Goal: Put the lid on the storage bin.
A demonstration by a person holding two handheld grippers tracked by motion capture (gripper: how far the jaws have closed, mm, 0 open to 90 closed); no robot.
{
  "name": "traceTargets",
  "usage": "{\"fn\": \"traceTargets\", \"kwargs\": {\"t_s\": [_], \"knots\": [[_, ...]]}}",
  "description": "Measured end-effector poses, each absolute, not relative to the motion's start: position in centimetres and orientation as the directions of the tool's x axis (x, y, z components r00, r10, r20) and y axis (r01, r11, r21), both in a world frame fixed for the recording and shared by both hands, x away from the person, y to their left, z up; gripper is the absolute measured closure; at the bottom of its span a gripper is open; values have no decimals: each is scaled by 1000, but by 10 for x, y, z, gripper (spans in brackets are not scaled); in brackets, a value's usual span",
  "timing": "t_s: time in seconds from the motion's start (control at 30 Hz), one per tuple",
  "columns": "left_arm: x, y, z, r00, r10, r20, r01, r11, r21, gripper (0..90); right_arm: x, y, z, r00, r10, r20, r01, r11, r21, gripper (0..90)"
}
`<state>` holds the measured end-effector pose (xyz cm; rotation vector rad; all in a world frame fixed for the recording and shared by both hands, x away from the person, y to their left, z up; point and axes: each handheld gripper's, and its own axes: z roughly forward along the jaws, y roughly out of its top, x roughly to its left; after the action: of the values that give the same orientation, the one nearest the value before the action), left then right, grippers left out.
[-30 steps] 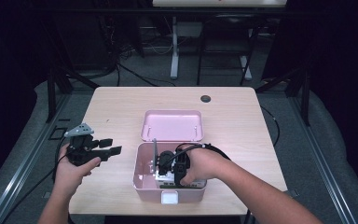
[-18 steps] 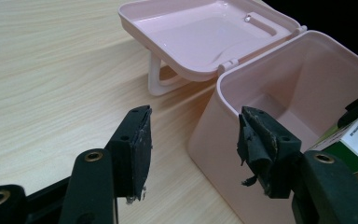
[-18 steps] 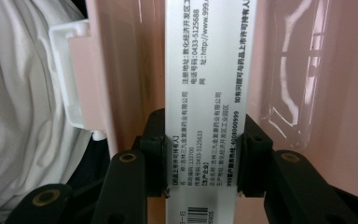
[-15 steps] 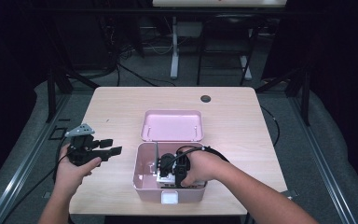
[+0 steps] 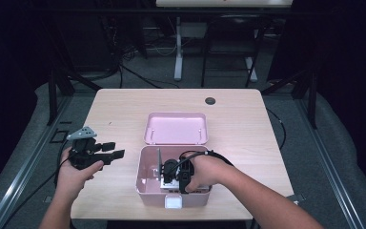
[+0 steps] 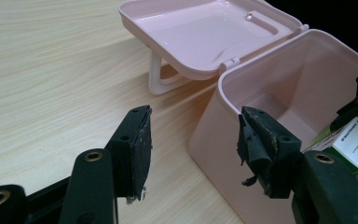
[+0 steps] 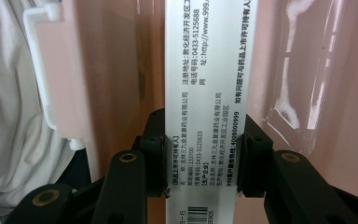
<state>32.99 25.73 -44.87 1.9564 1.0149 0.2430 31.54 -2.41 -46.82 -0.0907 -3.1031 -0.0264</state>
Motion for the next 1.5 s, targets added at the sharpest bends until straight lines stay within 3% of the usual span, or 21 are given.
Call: {"fn": "traceTargets", "kwargs": {"t_s": [1.5], "knots": [[330, 258, -449, 639, 739, -213, 563, -261, 784, 444, 322, -29, -475, -995, 68, 72, 69, 997, 20, 613]]}}
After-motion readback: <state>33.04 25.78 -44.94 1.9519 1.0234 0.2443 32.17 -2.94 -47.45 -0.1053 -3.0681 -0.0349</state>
